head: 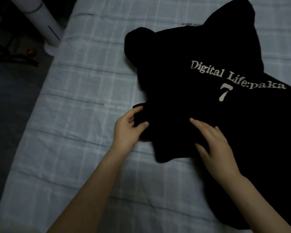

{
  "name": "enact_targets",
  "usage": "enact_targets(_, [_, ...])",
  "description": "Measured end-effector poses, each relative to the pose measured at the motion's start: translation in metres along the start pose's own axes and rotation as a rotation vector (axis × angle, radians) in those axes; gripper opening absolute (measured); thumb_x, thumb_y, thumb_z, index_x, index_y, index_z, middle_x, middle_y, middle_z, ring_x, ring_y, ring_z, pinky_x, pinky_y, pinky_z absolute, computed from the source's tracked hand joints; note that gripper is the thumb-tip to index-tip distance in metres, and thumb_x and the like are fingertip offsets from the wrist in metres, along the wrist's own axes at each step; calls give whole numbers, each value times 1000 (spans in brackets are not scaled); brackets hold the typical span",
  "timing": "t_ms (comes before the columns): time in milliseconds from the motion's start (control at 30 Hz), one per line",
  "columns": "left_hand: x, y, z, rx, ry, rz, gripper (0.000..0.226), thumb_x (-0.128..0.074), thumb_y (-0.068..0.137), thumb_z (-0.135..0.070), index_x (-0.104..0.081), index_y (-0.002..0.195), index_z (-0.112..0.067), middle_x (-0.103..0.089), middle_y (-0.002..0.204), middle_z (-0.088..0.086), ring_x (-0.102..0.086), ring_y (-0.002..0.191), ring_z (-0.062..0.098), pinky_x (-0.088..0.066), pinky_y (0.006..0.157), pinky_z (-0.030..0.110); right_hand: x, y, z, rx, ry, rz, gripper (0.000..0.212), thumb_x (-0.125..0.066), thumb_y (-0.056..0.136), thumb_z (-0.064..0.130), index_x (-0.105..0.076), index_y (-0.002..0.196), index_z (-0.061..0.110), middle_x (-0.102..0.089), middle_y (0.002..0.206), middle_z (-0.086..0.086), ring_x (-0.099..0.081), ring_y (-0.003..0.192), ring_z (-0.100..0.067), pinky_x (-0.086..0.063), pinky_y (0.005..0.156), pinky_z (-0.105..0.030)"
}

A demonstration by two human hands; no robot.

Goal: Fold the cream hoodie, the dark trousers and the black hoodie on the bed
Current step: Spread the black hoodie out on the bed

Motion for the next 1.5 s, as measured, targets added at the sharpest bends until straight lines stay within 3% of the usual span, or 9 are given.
enact_targets(200, [105, -60, 12, -67, 137, -278, 51, -76, 78, 7, -65, 117, -25, -68, 103, -20, -66, 89, -12, -48, 79, 4, 25, -28, 11, 132, -36, -169, 64, -68, 87, 0, -46, 145, 19, -53, 133, 11, -47, 126, -8, -35, 112, -48])
enact_targets(333, [135, -97, 42, 65, 436, -356, 44, -79, 77, 0, -70, 117, -17, -66, 89, -7, -63, 81, 12, -44, 71, 4, 19, -30, 26, 55, 2, -144, 59, -54, 95, 32, -36, 150, 26, -44, 143, 12, -41, 132, -6, -38, 107, -31])
enact_targets(500, [97, -106, 29, -173, 829, -372, 45, -71, 83, -8, -63, 127, -9, -53, 124, 20, -48, 111, 38, -39, 97, 42, -3, -21, 60, 217, -176, -157, 73, -66, 88, 22, -32, 153, 23, -38, 153, -10, -37, 141, -31, -34, 113, -56])
enact_targets(733, [1, -79, 11, 136, 250, -87, 77, -74, 86, -33, -37, 150, -11, -52, 139, 9, -54, 123, 23, -44, 106, 34, -16, -22, 48, 84, -123, -41, 73, -66, 89, 9, -33, 154, 19, -38, 156, -8, -34, 145, -28, -34, 115, -51])
enact_targets(967, [1, -86, 5, 6, 27, -177, 32, -72, 87, -5, -68, 114, -22, -71, 103, -11, -66, 92, -8, -48, 81, 8, 14, -26, 22, 78, -18, 4, 56, -56, 98, 11, -39, 151, 19, -44, 152, -2, -40, 140, -19, -38, 113, -35])
enact_targets(1167, [5, -96, 33, 173, -107, -142, 41, -52, 95, 10, -52, 135, 1, -63, 122, 12, -61, 114, 26, -47, 95, 26, 7, -57, 32, 217, -90, -54, 57, -53, 98, 41, -39, 150, 23, -41, 153, -2, -32, 146, -23, -29, 118, -44])
enact_targets(1267, [4, -86, 27, 249, -333, -91, 54, -61, 95, -37, -41, 144, -30, -67, 116, -13, -67, 97, 0, -51, 86, 25, -15, -79, 23, 150, -231, 69, 71, -48, 94, 53, -18, 157, 39, -23, 163, 9, -11, 153, -19, -21, 121, -49])
enact_targets(1367, [-19, -78, 8, 164, -88, 1, 89, -66, 67, -73, -27, 144, -51, -57, 127, -26, -55, 114, -12, -42, 90, 9, -35, -83, 17, 152, -130, 176, 80, -60, 95, 30, -9, 156, 41, -13, 165, 14, 1, 154, -13, -22, 121, -48])
enact_targets(1500, [-33, -70, -4, 19, 257, -77, 75, -75, 84, -27, -37, 149, -28, -53, 141, 5, -51, 129, 21, -39, 98, 16, -44, -79, 36, 175, -61, 206, 81, -55, 94, -1, -15, 153, 37, -14, 160, 17, 0, 153, -10, -14, 124, -34])
Point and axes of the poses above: each hand's wrist, its own y-axis towards the middle knuckle, its own x-axis out of the back of the hand, z = x × y, the point moved 4 cm from there along y, towards the middle knuckle
